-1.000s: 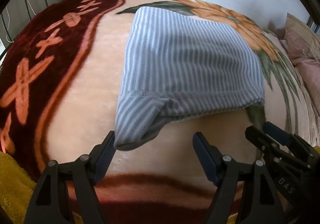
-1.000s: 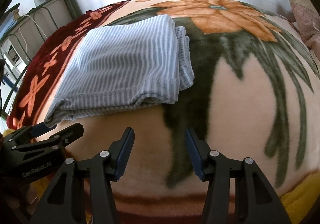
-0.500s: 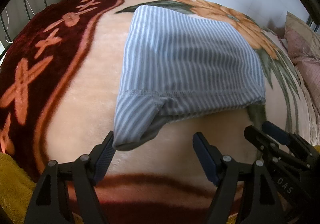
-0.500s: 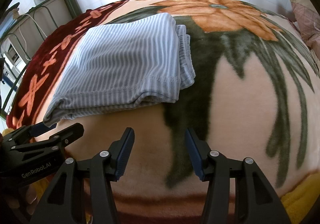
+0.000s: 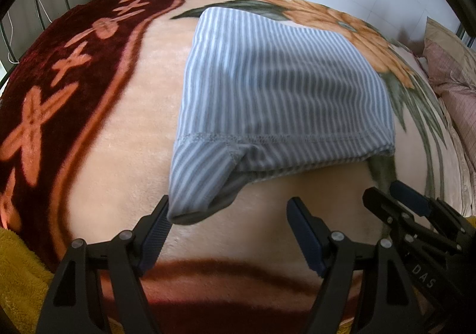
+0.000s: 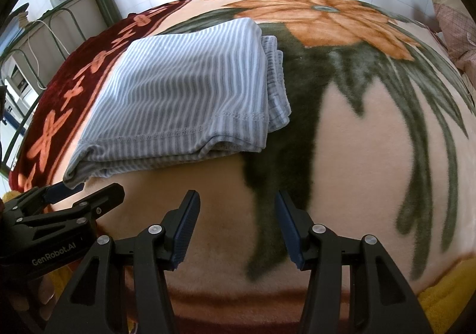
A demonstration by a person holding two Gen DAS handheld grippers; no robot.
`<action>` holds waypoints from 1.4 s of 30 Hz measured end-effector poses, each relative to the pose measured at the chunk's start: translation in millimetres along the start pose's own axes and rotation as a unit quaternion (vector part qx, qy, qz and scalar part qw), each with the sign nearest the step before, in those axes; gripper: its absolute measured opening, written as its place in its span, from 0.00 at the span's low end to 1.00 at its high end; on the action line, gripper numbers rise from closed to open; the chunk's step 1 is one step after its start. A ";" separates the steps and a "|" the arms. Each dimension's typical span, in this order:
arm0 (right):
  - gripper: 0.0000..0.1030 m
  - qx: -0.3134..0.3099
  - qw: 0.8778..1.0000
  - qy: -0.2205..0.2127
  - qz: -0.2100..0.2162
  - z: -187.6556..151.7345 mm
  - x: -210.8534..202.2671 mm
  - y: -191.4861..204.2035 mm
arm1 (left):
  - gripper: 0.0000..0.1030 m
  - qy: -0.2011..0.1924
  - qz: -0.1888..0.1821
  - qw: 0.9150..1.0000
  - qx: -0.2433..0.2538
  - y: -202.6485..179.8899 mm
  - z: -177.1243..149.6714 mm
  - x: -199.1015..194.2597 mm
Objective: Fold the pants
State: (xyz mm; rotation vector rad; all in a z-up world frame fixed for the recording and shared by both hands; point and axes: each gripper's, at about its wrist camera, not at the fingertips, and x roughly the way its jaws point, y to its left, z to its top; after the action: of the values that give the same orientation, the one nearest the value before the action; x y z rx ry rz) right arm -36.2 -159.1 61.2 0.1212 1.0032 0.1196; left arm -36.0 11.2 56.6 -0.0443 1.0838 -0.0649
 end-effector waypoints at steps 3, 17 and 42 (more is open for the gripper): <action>0.52 0.000 1.000 0.000 0.000 0.2 -0.1 0.1 | 0.78 0.000 0.000 1.000 0.000 0.1 0.0 0.2; 0.52 0.000 1.000 0.000 0.000 0.1 0.4 0.6 | 0.78 0.001 0.000 1.000 0.001 -1.0 -0.5 1.1; 0.52 0.000 1.000 0.001 0.000 -0.5 1.5 0.5 | 0.78 0.007 -0.001 1.000 -0.001 -3.4 -3.6 4.4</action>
State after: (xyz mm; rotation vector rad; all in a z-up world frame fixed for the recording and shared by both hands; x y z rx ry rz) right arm -35.9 -158.4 59.8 0.1215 1.0051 0.1198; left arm -37.2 7.5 51.3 -0.0477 1.0984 -0.0663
